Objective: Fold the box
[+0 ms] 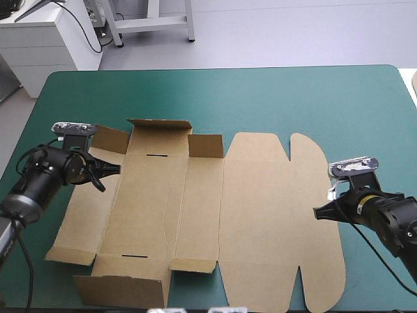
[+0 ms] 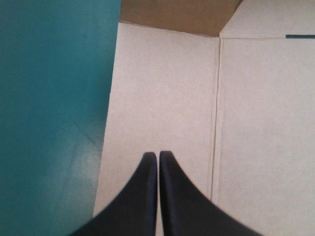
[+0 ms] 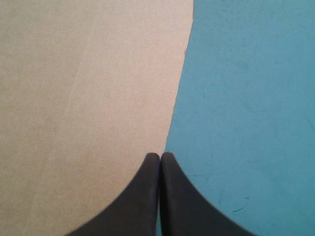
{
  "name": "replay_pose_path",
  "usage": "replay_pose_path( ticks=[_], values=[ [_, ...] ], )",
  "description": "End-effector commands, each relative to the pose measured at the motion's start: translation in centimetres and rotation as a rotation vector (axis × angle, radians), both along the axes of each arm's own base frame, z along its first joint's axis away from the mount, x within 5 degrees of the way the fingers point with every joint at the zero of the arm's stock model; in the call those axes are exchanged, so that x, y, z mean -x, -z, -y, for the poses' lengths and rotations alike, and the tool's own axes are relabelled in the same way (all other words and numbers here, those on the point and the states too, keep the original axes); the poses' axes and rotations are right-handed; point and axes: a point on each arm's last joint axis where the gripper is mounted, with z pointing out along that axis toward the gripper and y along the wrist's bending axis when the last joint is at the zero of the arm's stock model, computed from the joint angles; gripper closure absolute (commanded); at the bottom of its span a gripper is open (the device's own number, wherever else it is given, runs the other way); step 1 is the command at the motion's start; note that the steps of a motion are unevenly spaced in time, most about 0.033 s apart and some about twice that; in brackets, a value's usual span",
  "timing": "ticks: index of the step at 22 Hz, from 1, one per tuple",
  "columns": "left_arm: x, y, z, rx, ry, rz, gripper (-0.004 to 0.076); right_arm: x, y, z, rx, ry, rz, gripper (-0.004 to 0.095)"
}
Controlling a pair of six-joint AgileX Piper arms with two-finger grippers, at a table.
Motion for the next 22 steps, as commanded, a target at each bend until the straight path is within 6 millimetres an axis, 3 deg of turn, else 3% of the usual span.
replay_pose_path(
  ticks=[1, 5, 9, 12, 22],
  values=[
    [-1.5, -1.8, -1.9, 0.124, -0.020, 0.057, 0.0731, -0.3, -1.3, 0.1, 0.004, -0.017, 0.085, 0.0929],
    [-0.7, -2.1, -7.5, 0.291, -0.086, 0.033, 0.0731, -0.3, -1.3, 0.1, 0.022, -0.036, 0.084, 0.0929],
    [2.6, -1.8, -13.4, 0.363, -0.141, -0.041, 0.0731, -0.4, -1.3, 0.1, 0.022, -0.039, 0.088, 0.0929],
    [3.4, -2.2, -14.7, 0.450, -0.172, 0.028, 0.0731, -0.4, -1.3, 0.1, 0.031, -0.047, 0.087, 0.0929],
    [3.3, -1.5, -15.3, 0.423, -0.154, -0.006, 0.0731, -0.4, -1.3, 0.0, 0.030, -0.048, 0.090, 0.0929]
  ],
)
